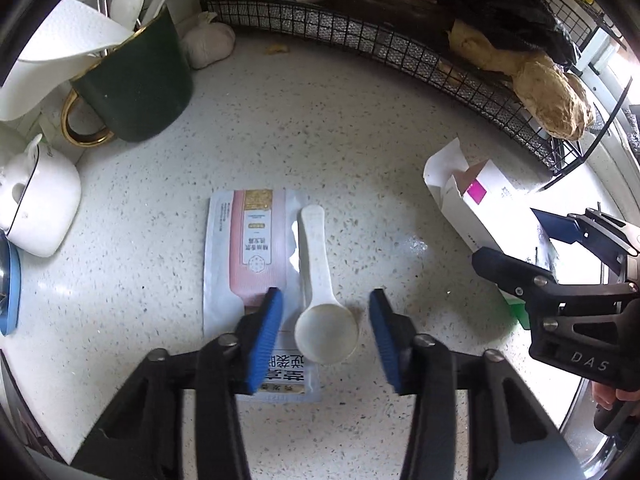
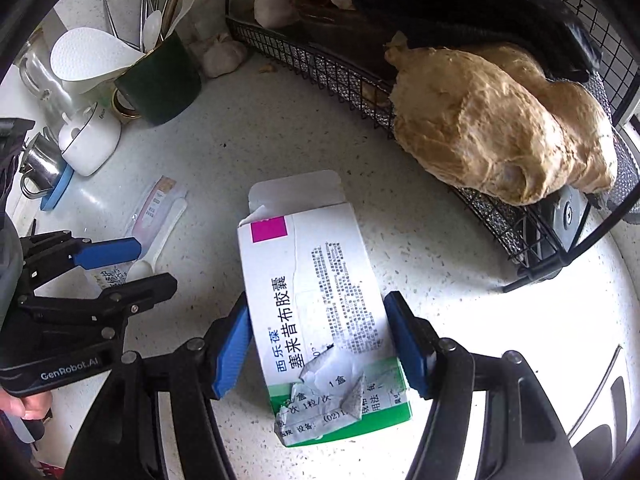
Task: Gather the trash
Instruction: 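Grasp the white plastic measuring spoon with the left tool, then carry the spoon and medicine box down toward the red basin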
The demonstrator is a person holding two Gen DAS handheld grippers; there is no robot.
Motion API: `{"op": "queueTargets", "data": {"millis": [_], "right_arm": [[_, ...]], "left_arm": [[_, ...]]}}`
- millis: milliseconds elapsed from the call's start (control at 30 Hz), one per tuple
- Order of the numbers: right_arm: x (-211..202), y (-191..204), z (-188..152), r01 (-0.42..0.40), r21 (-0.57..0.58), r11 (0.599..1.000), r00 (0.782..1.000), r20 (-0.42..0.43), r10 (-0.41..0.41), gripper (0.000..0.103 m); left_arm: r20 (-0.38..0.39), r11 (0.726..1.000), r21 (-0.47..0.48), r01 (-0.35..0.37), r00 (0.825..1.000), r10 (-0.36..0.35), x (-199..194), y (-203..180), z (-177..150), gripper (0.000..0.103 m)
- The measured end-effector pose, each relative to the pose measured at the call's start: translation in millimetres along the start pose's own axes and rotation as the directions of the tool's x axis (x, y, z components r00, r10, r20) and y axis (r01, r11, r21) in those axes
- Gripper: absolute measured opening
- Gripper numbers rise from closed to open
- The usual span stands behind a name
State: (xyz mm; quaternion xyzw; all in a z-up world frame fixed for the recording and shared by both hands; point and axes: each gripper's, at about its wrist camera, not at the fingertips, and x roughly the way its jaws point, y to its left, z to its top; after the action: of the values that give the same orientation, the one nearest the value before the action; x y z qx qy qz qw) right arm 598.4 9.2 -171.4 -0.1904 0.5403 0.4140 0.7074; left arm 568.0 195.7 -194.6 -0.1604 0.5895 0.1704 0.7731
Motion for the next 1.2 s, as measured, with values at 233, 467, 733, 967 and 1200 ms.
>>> {"op": "queueTargets", "data": {"millis": [233, 467, 733, 967, 1200], "right_arm": [[-11, 3, -9, -0.015, 0.008, 1.0, 1.0, 0.005, 0.015, 0.063], [-22, 22, -12, -0.023, -0.021, 1.0, 1.0, 0.017, 0.023, 0.063], [-52, 57, -21, -0.026, -0.095, 0.995, 0.998, 0.055, 0.032, 0.063], [-78, 98, -50, -0.029, -0.151, 0.988, 0.995, 0.088, 0.043, 0.063], [-104, 140, -94, -0.043, -0.196, 0.98, 0.993, 0.103, 0.065, 0.063]], "left_arm": [[0.036, 0.999, 0.002, 0.052, 0.998, -0.053, -11, -4, -8, 0.027], [0.076, 0.997, -0.043, 0.06, 0.996, -0.056, -43, -1, -33, 0.027], [0.128, 0.994, -0.099, 0.049, 0.991, -0.036, -89, 16, -88, 0.027], [0.187, 0.989, -0.146, 0.017, 0.982, 0.011, -125, 36, -144, 0.027], [0.233, 0.985, -0.173, -0.006, 0.971, 0.047, -166, 47, -213, 0.027]]}}
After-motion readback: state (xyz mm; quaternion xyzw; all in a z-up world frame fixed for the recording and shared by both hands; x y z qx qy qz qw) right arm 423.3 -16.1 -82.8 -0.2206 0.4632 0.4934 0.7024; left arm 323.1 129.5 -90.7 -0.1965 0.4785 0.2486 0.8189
